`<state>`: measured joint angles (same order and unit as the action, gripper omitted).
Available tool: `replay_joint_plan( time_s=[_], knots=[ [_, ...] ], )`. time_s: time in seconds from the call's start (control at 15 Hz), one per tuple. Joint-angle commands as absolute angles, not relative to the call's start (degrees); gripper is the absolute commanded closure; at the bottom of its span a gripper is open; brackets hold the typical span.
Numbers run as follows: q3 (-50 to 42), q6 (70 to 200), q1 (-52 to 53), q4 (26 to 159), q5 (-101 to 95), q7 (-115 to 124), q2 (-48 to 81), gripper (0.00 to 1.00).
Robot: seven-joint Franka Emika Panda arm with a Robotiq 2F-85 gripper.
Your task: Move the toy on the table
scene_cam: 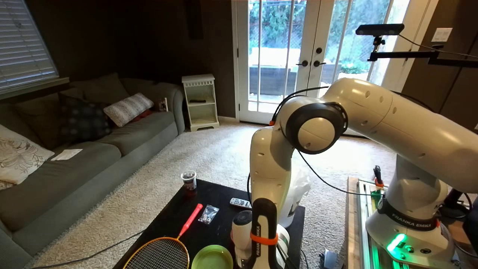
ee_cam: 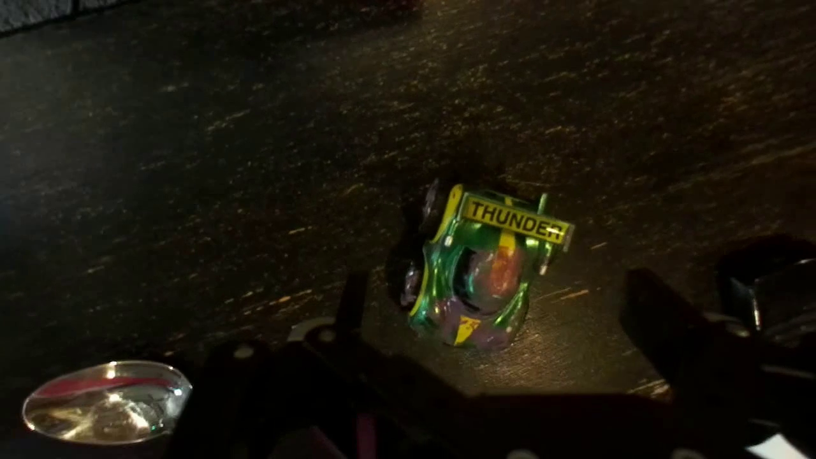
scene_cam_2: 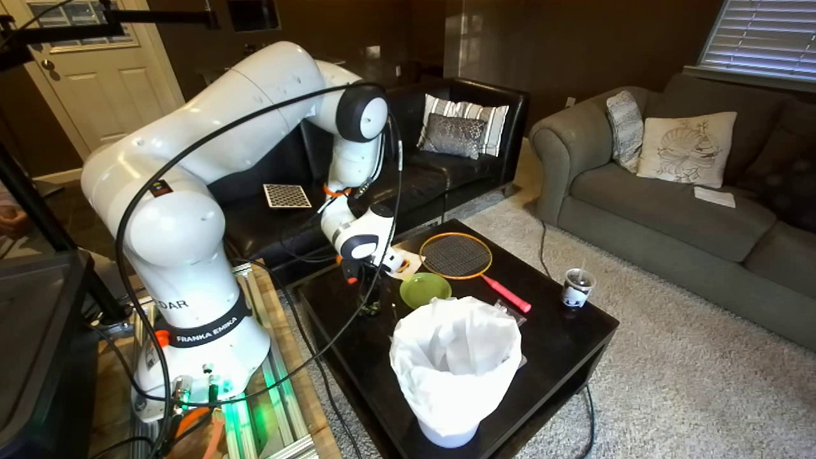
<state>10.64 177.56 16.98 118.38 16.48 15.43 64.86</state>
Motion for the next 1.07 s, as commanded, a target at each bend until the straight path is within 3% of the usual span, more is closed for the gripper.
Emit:
replay_joint_plan(
  time_s=[0.0,0.33,1.0],
  knots=[
    [10.74,172.38,14.64,118.09,10.12,8.84,63.66,0.0],
    [11.38,164.43,13.88,112.73,5.67,4.14,66.81,0.0],
    [9.67,166.66,17.51,108.65,8.22,13.21,69.68,0.0]
  ],
)
